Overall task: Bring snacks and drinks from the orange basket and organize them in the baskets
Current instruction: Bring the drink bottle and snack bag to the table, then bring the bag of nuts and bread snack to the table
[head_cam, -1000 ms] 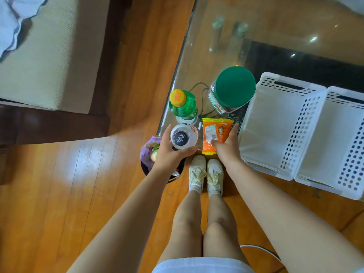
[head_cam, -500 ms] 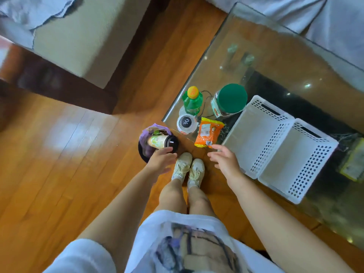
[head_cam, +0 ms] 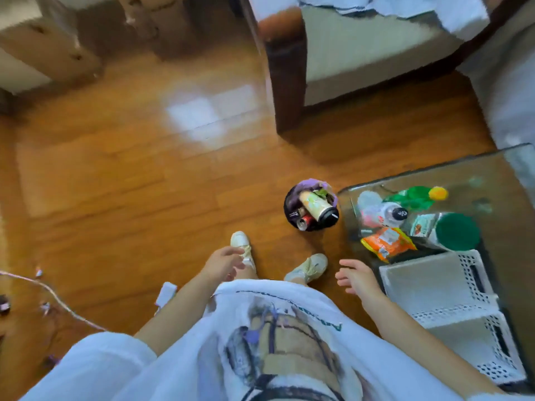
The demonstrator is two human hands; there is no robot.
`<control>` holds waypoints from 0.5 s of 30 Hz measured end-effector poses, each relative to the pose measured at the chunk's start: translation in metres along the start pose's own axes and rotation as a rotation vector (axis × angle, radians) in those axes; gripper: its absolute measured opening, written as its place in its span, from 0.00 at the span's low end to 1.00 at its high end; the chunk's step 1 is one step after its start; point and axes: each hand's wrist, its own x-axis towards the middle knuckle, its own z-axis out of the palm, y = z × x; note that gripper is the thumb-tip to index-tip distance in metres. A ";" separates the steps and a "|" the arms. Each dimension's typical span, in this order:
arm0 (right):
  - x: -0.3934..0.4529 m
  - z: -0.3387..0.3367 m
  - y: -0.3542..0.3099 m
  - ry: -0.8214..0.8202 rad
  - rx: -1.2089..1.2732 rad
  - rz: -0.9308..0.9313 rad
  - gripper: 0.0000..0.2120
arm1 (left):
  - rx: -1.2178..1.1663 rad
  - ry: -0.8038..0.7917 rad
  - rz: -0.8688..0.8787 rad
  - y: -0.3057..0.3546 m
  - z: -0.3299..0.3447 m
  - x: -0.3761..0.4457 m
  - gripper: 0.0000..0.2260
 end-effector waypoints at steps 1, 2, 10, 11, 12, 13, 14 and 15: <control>-0.002 0.015 -0.013 -0.023 -0.048 -0.015 0.13 | -0.073 0.037 -0.008 -0.014 -0.016 -0.002 0.08; -0.005 0.028 -0.025 -0.044 -0.087 -0.031 0.12 | -0.128 0.066 -0.015 -0.026 -0.029 -0.004 0.08; -0.053 0.177 -0.120 -0.236 -0.344 -0.194 0.11 | -0.533 0.218 -0.186 -0.145 -0.146 -0.011 0.12; -0.060 0.195 -0.128 -0.247 -0.361 -0.197 0.10 | -0.600 0.242 -0.202 -0.157 -0.160 -0.010 0.13; -0.066 0.210 -0.134 -0.256 -0.368 -0.200 0.10 | -0.646 0.271 -0.212 -0.165 -0.172 -0.010 0.13; -0.070 0.227 -0.141 -0.261 -0.381 -0.211 0.10 | -0.687 0.297 -0.217 -0.173 -0.187 -0.009 0.13; -0.074 0.242 -0.146 -0.264 -0.396 -0.223 0.10 | -0.738 0.316 -0.218 -0.181 -0.200 -0.009 0.13; -0.077 0.256 -0.150 -0.264 -0.412 -0.233 0.10 | -0.801 0.325 -0.226 -0.189 -0.212 -0.008 0.13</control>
